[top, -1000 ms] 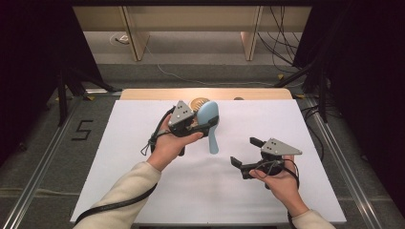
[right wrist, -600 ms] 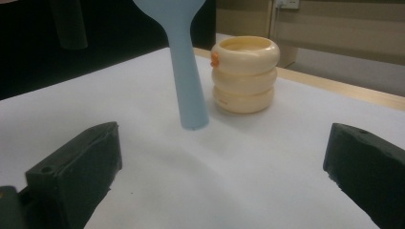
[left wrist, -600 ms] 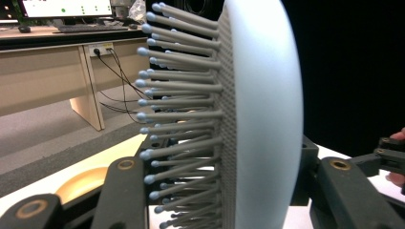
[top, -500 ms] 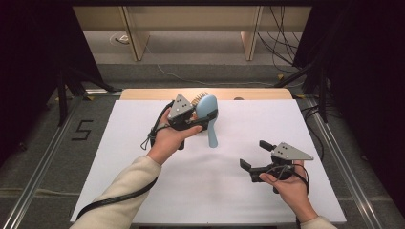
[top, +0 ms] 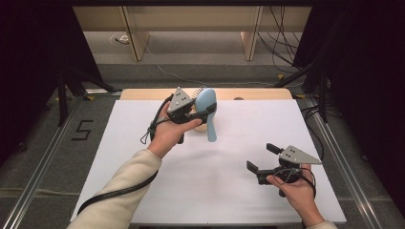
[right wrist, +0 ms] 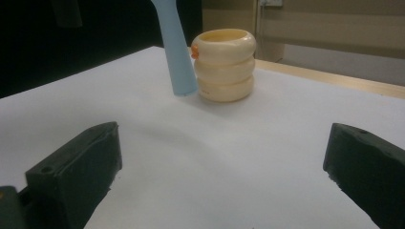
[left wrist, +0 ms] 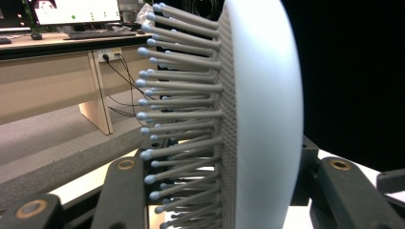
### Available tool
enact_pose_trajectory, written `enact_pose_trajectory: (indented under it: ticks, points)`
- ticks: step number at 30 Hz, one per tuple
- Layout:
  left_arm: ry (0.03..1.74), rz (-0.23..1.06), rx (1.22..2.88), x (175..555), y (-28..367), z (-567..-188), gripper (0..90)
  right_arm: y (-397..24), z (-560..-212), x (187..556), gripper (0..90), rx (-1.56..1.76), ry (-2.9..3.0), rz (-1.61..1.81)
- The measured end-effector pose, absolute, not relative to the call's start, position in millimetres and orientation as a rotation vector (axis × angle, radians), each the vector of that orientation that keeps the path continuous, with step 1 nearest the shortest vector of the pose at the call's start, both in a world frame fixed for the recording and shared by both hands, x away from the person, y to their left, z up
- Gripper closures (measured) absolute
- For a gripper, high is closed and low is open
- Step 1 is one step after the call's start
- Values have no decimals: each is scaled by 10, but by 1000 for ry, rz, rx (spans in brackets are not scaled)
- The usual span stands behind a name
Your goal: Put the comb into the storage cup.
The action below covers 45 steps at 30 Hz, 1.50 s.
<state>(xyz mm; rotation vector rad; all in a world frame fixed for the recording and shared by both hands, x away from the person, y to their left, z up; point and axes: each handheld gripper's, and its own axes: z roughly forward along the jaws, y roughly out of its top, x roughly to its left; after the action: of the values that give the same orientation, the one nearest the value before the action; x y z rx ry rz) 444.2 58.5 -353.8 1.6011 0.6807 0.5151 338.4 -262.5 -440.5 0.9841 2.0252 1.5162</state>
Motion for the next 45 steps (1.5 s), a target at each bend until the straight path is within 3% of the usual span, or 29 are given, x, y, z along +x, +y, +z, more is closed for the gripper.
enact_pose_trajectory:
  ticks: [45]
  points:
    - [705,574,1564,4657,650,-3273,492,-2937,-4498,3205,5,1066,1970,1511]
